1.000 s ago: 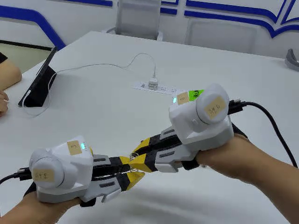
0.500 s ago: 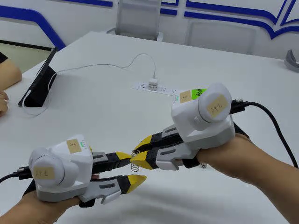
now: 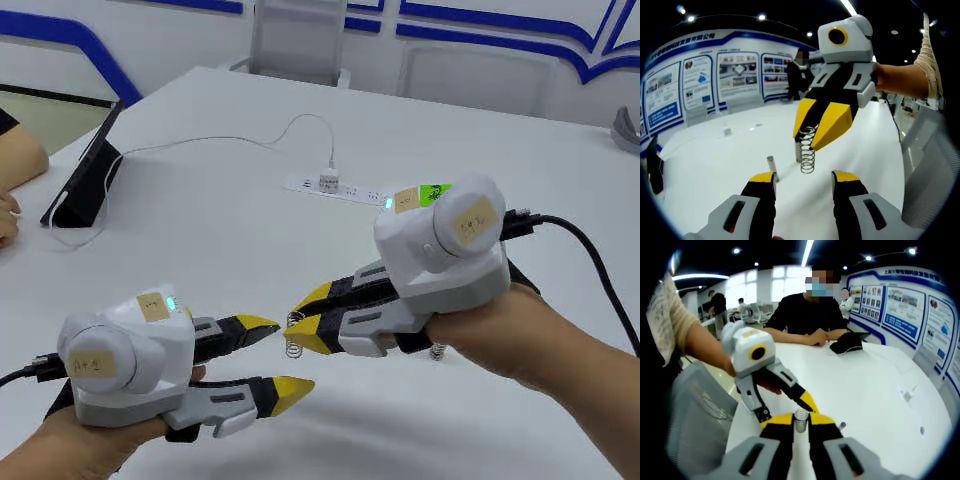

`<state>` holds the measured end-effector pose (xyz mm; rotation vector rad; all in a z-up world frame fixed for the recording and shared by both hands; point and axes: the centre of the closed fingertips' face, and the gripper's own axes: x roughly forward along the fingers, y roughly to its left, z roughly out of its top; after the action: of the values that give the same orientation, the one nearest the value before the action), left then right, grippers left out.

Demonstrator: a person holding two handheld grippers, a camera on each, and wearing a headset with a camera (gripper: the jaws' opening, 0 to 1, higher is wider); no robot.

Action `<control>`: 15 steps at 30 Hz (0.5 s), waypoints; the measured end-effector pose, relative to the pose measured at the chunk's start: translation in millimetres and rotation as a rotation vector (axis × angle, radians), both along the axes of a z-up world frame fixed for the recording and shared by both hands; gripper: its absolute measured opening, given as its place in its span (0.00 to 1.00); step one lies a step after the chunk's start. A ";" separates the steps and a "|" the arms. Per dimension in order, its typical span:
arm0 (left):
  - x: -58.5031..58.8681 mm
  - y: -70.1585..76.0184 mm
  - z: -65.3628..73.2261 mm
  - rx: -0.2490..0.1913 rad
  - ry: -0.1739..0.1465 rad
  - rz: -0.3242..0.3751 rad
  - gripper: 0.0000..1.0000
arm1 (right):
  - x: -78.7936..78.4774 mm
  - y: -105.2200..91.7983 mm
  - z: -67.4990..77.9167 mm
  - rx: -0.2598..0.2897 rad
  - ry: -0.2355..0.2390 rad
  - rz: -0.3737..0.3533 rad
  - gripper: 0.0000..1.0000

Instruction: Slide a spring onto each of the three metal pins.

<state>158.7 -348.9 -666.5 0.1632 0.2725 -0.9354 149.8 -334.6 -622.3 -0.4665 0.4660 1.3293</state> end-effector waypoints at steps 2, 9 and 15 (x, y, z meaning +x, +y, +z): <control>0.5 0.4 -0.4 -0.001 0.002 0.004 0.47 | 1.7 -1.2 0.4 0.001 -0.001 -0.007 0.12; 1.9 2.3 -1.7 -0.003 0.012 0.016 0.51 | 8.2 -4.3 2.8 0.008 -0.008 -0.030 0.12; 2.5 4.0 -2.2 -0.002 0.015 0.023 0.54 | 12.9 -5.9 5.3 0.015 -0.016 -0.047 0.12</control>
<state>161.2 -344.9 -668.8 0.1507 0.2864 -0.9146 162.8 -340.6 -617.1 -0.4505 0.4507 1.2822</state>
